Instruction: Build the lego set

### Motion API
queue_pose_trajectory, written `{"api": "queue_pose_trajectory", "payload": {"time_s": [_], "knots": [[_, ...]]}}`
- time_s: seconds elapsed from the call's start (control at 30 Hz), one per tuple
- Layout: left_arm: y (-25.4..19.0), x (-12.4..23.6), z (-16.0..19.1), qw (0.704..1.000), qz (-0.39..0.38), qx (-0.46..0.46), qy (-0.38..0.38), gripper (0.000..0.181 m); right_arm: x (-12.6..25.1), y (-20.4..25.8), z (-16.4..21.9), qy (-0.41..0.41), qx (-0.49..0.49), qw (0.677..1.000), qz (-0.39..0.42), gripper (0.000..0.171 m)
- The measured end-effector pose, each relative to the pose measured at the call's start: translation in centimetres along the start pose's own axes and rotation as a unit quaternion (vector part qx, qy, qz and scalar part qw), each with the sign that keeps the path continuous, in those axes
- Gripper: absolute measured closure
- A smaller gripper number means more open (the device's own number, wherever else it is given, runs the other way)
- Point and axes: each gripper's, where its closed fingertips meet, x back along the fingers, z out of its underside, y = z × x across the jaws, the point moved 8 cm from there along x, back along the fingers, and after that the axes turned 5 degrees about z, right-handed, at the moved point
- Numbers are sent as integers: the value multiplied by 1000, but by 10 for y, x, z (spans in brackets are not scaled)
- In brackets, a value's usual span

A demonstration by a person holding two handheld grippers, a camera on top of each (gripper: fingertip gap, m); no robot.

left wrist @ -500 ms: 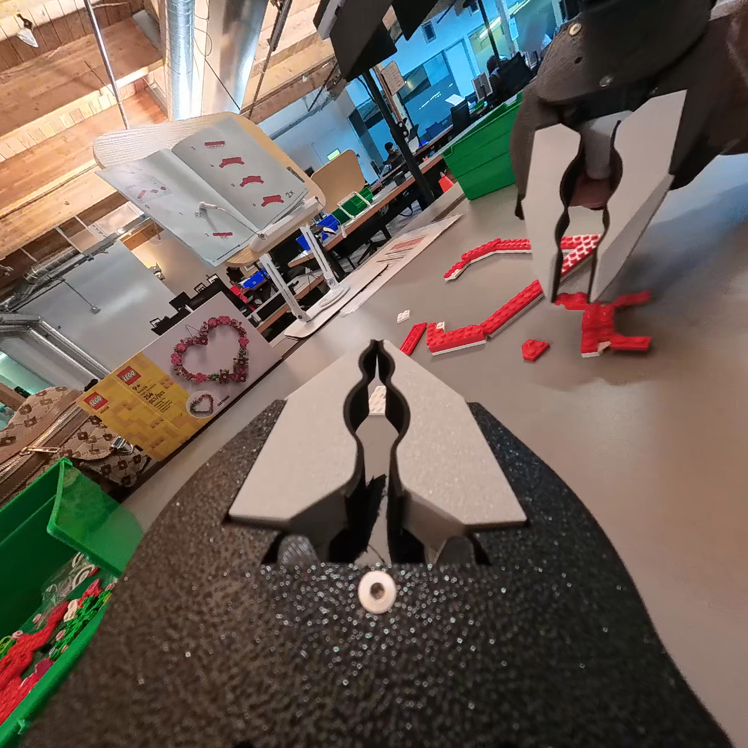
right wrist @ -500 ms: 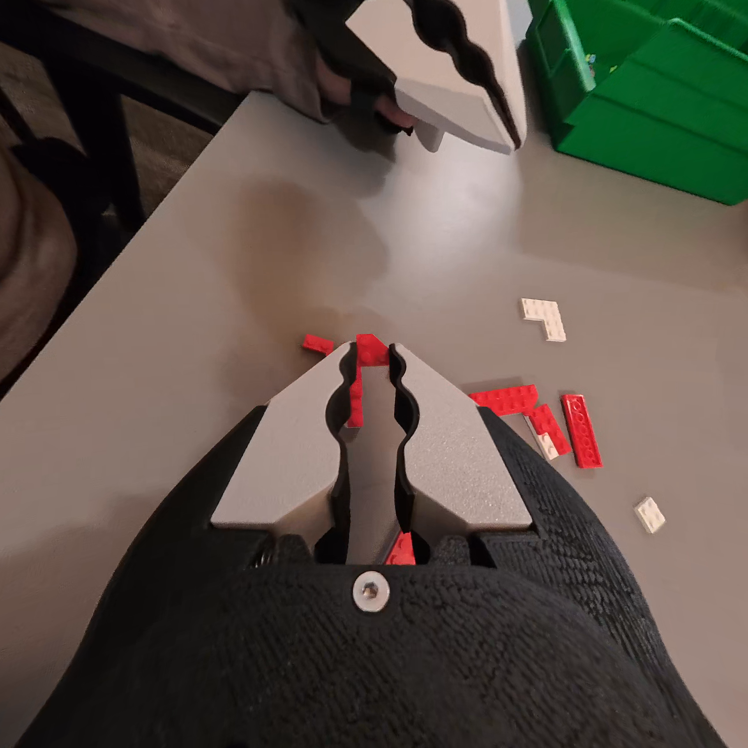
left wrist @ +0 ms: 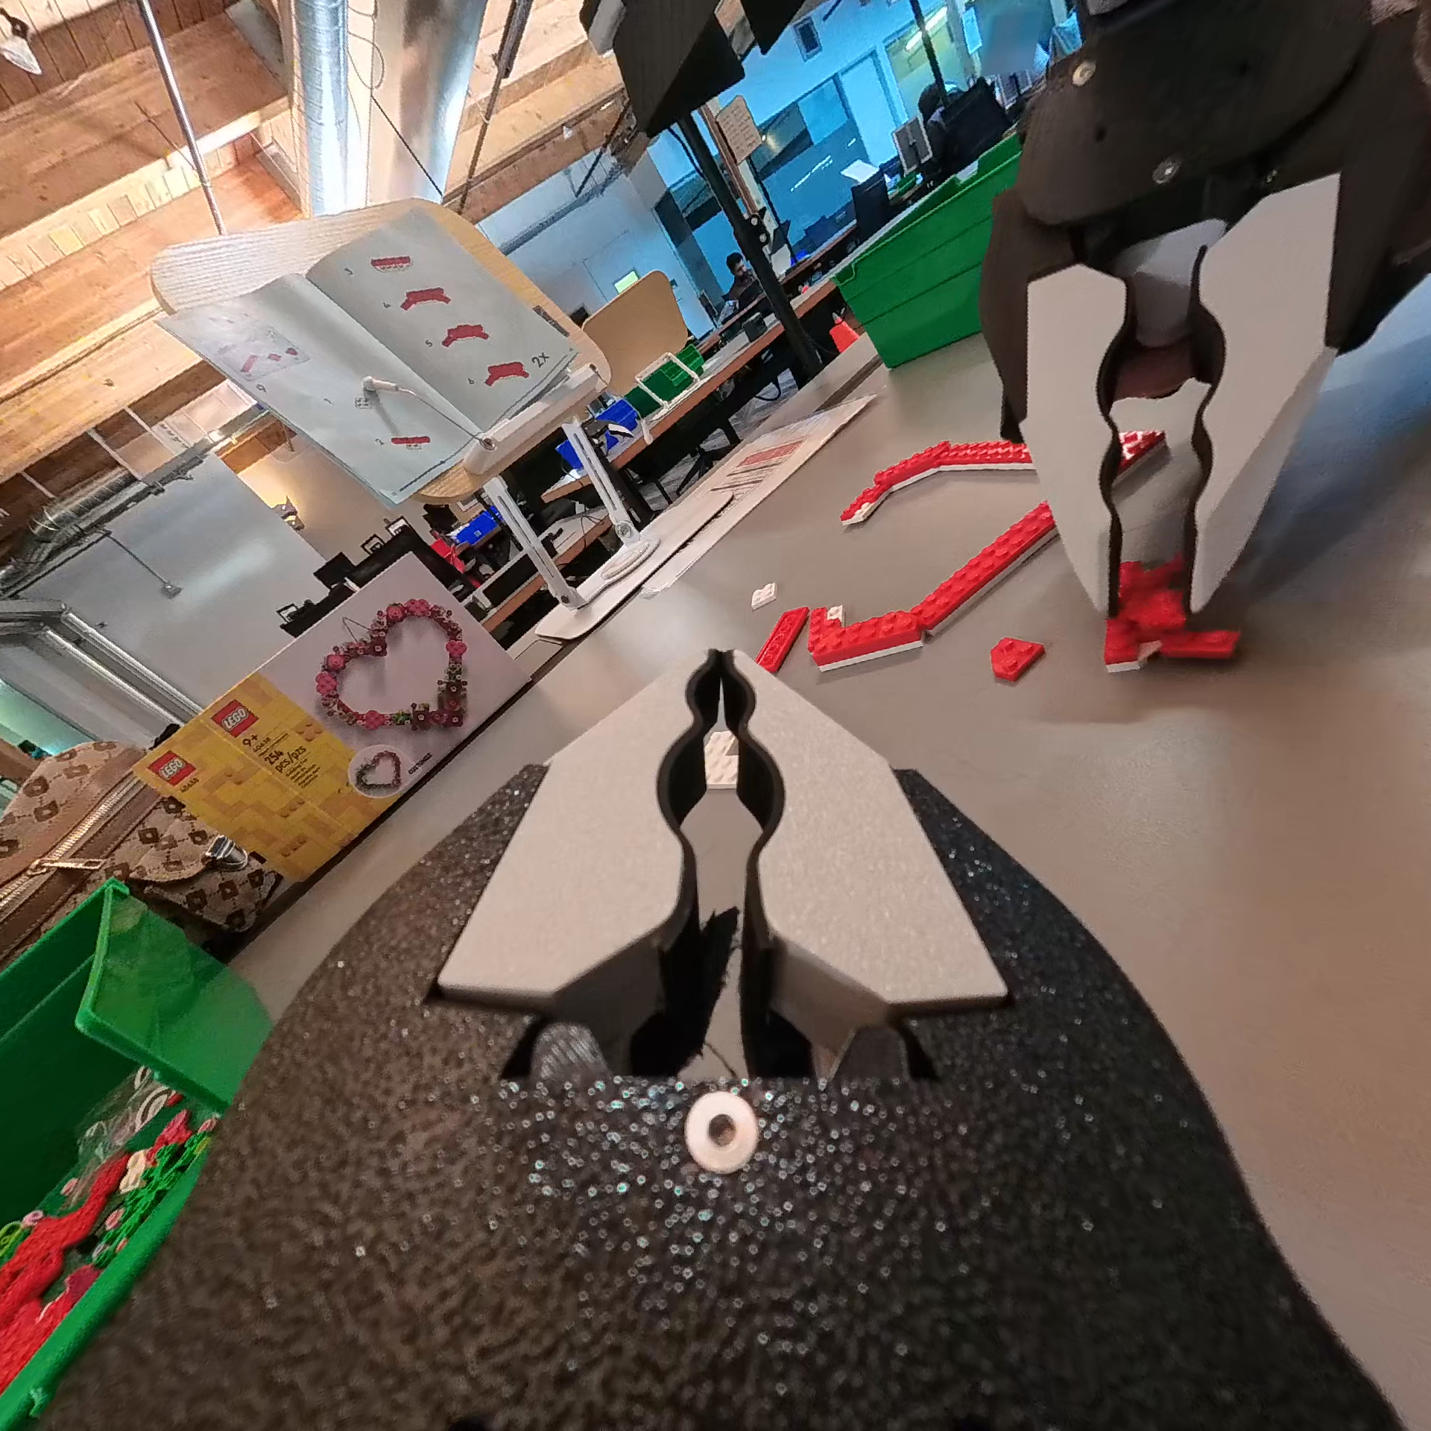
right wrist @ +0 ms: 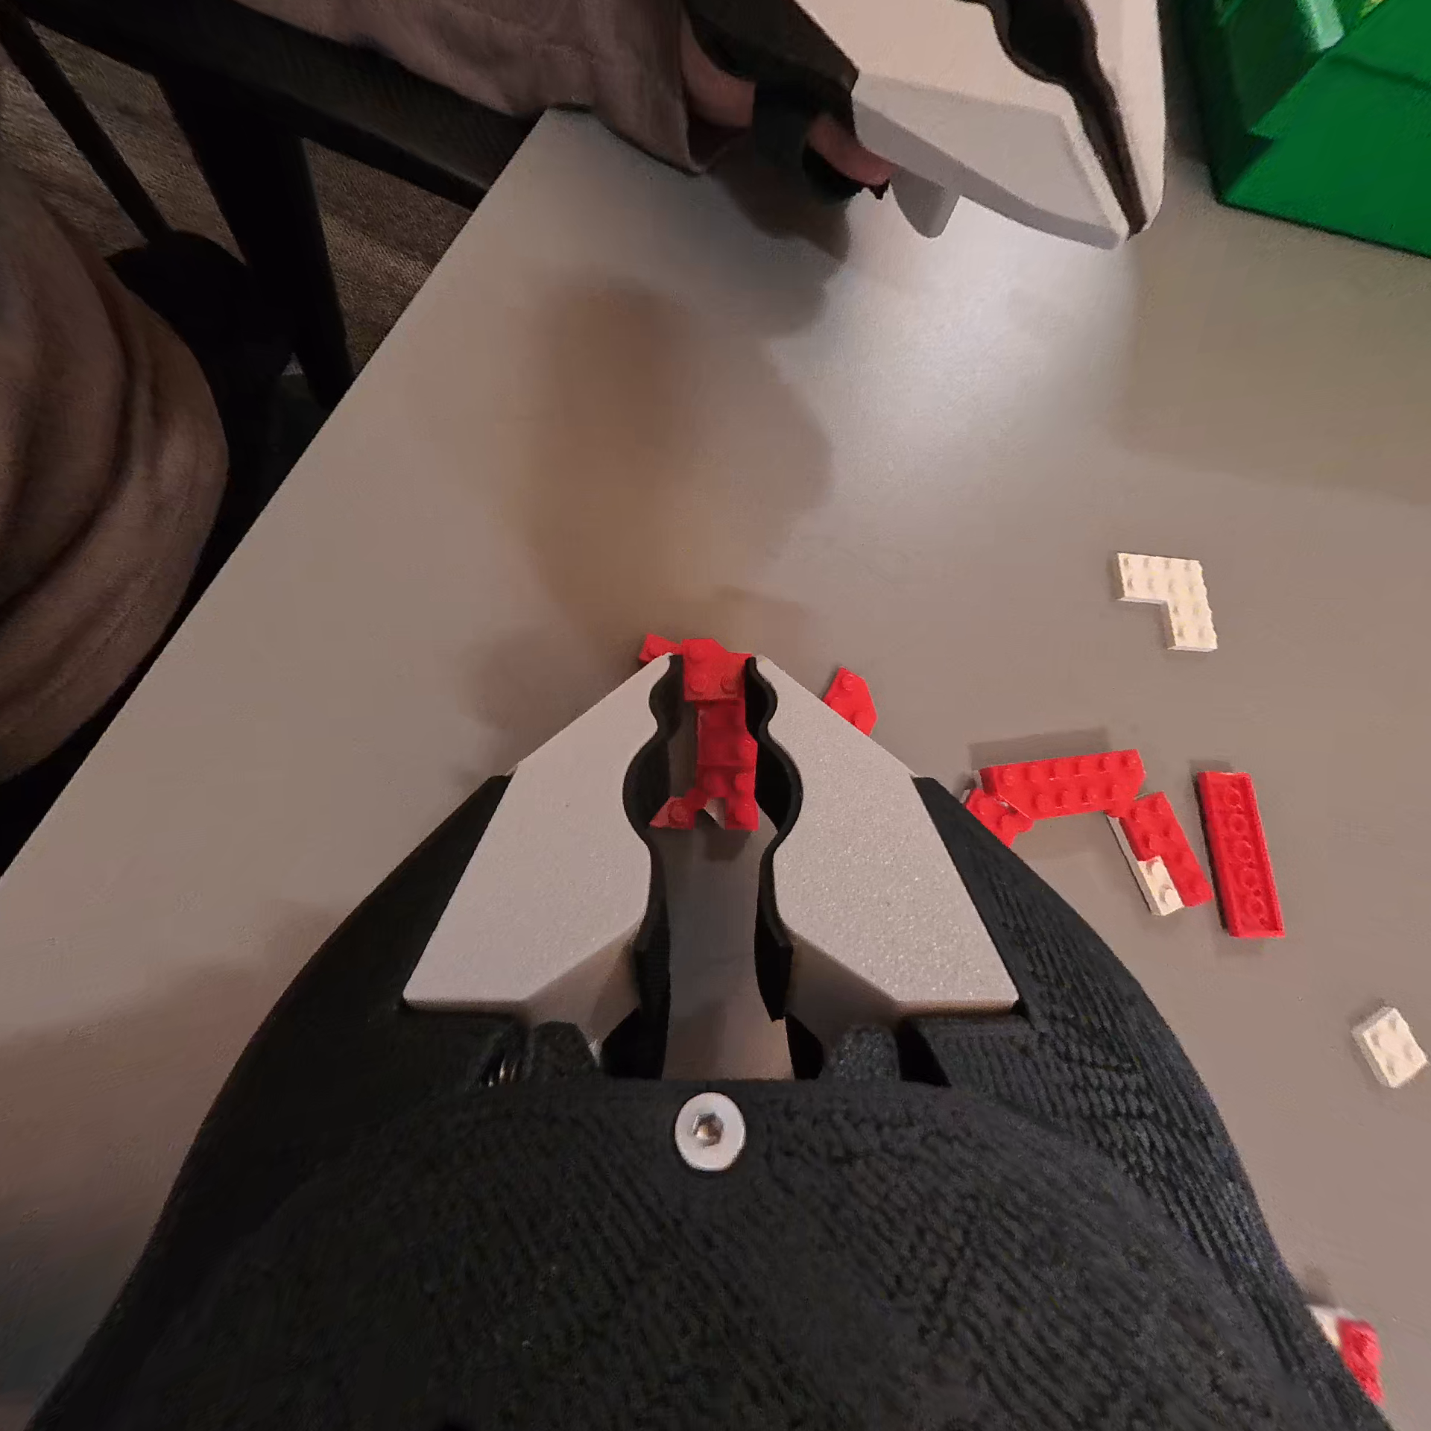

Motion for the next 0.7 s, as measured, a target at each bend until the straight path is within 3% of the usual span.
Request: {"api": "queue_pose_trajectory", "payload": {"time_s": [0.7], "knots": [[-2, 0, 0, 1000, 2, -8, 0, 181, -2, -1, 0, 4, 4, 1000, 14, 157]]}}
